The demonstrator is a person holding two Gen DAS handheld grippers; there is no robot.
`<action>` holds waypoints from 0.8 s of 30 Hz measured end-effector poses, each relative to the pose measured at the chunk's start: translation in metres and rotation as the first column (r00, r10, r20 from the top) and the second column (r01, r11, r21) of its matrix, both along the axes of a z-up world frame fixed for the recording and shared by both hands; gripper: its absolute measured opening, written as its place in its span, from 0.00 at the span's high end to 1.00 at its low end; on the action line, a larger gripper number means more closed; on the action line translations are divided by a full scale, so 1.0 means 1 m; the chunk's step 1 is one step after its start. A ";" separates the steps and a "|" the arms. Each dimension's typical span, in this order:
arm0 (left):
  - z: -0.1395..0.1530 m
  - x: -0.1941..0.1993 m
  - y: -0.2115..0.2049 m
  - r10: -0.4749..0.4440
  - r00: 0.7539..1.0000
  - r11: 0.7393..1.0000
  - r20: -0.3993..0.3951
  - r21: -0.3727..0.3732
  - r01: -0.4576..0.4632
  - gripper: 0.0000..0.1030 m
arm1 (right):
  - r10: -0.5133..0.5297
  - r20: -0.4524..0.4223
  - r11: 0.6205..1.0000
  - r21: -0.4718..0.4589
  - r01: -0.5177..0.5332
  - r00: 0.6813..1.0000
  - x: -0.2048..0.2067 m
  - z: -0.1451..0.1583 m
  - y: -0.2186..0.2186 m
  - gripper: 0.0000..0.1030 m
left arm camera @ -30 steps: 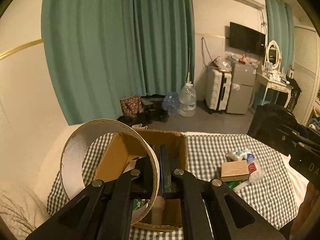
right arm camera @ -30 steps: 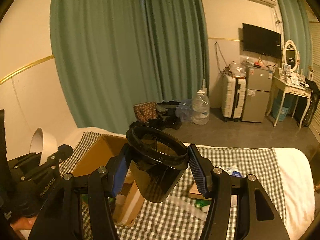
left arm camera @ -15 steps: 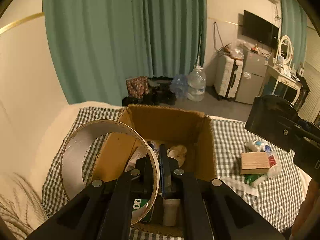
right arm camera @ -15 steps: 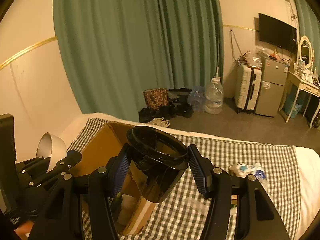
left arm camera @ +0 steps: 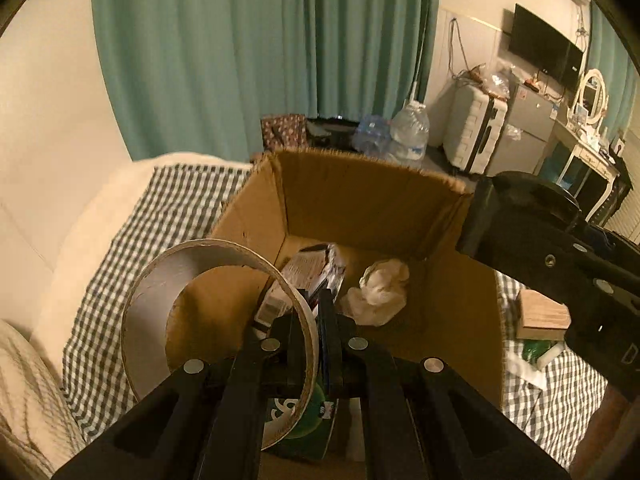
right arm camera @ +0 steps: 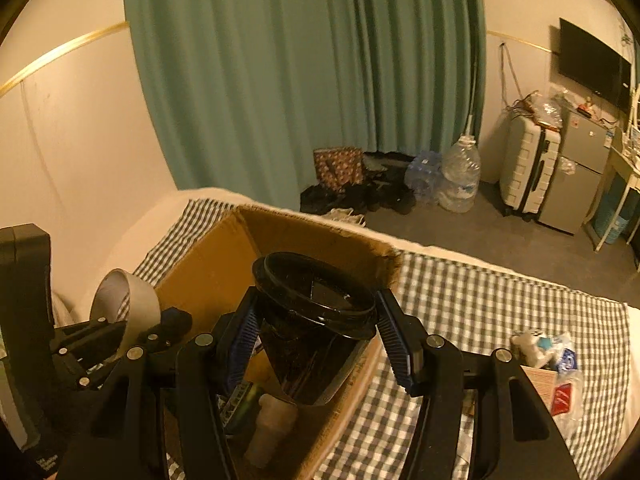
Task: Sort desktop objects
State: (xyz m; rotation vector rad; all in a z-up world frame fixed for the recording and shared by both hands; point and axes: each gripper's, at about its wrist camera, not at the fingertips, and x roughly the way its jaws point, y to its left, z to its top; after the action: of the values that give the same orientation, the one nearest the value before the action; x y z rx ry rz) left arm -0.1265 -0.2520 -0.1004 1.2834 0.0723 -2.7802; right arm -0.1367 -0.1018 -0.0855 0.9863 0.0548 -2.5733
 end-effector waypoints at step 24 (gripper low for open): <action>-0.031 -0.016 -0.005 0.026 0.997 1.000 0.071 -0.004 -0.026 0.66 | 0.034 0.084 0.999 0.015 -0.036 0.996 -0.028 -0.050 -0.015 0.39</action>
State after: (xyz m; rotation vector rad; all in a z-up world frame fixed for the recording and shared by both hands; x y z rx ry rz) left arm -0.1424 -0.2570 -0.1312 1.3686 0.0800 -2.7090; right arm -0.1650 -0.1171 -0.1351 1.0890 0.0706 -2.5008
